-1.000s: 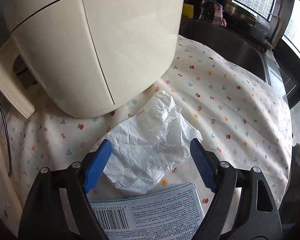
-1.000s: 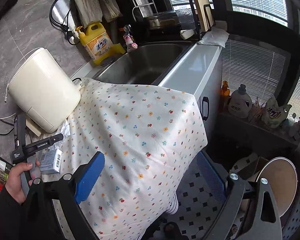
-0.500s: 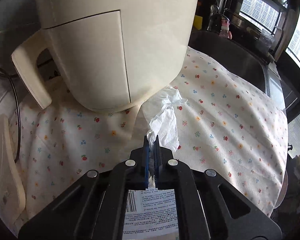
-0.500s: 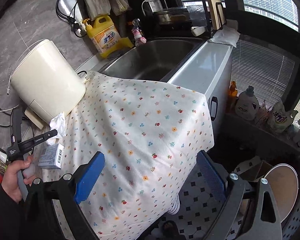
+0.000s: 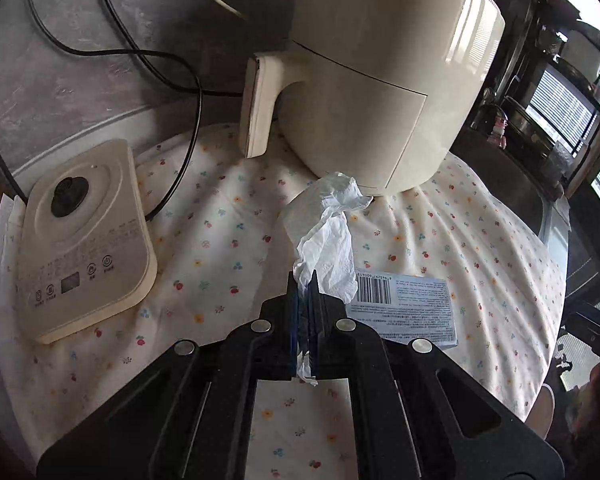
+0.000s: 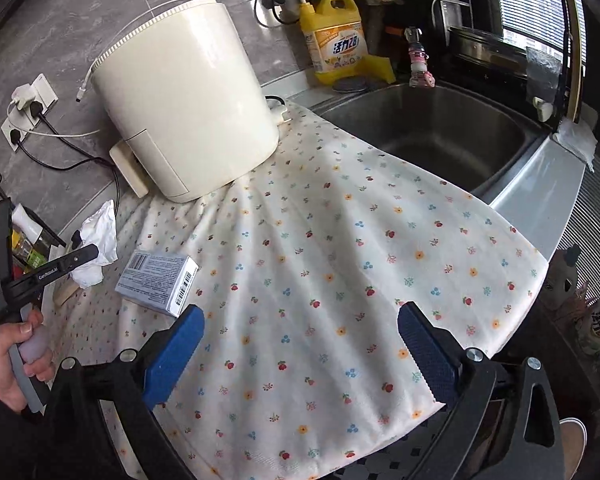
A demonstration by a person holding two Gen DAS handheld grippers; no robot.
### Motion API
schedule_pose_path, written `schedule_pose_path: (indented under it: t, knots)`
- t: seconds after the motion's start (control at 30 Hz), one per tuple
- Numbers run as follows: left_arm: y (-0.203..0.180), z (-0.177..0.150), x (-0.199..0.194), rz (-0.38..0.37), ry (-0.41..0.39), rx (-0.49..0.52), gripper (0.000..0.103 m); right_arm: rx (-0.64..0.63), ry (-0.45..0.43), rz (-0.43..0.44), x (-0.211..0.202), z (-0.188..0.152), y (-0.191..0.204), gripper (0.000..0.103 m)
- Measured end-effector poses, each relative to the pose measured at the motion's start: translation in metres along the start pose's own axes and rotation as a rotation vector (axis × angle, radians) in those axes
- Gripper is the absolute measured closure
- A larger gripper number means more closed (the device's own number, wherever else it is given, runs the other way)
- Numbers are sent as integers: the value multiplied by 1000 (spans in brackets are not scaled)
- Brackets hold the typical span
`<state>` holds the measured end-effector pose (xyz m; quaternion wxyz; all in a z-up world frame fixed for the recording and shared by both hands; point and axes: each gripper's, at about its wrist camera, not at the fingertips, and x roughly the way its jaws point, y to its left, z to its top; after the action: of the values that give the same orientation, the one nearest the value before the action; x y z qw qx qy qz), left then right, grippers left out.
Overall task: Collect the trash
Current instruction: 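Grasp the white-blue medicine box with the right tool while the left tool holds the wrapper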
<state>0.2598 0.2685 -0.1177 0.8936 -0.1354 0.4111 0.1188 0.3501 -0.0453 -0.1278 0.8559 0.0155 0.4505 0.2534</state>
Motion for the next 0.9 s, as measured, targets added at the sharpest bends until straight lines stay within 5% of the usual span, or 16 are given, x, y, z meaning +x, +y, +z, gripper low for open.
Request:
schedule_pose_path:
  t: [0.47,0.9]
  knots:
    - [80,-57,-48,118,-1,-171,98,-291,81,195,68,8,99,8]
    - [101,-75,-59,98,-6,-200,98,-460,140,133,120,16,148,8]
